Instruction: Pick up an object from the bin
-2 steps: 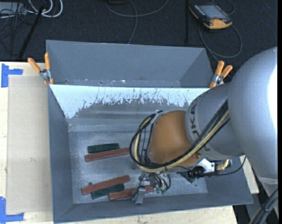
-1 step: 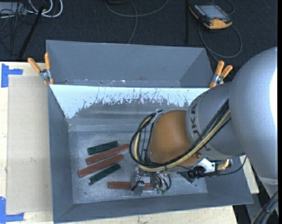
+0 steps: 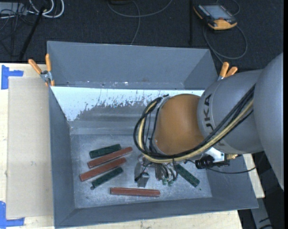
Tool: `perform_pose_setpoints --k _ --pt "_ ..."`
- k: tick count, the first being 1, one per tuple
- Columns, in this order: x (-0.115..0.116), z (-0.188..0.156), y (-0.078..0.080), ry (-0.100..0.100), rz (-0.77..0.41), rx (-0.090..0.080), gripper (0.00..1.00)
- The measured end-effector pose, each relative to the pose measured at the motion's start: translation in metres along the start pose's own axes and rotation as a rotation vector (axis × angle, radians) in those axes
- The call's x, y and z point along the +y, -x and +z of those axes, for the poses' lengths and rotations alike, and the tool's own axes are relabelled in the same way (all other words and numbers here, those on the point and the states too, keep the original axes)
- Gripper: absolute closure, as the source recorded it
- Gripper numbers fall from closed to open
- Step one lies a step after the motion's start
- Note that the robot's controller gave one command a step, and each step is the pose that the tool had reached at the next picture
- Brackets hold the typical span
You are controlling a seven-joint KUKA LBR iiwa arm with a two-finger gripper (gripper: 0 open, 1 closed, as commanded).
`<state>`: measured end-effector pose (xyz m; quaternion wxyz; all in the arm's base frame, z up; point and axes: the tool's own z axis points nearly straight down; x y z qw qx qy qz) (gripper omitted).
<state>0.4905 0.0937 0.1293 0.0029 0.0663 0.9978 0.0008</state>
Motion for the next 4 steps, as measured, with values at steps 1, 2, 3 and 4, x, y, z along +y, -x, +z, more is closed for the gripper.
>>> perform_pose_setpoints --k 1,2,3,4 --pt "-0.001 0.003 -0.002 -0.002 0.003 0.007 0.00" --pt "0.015 0.062 -0.014 -0.003 0.122 0.009 0.00" --pt "0.015 0.060 -0.014 -0.003 0.124 0.007 1.00" --pt "0.038 -0.097 0.001 0.001 0.117 -0.002 1.00"
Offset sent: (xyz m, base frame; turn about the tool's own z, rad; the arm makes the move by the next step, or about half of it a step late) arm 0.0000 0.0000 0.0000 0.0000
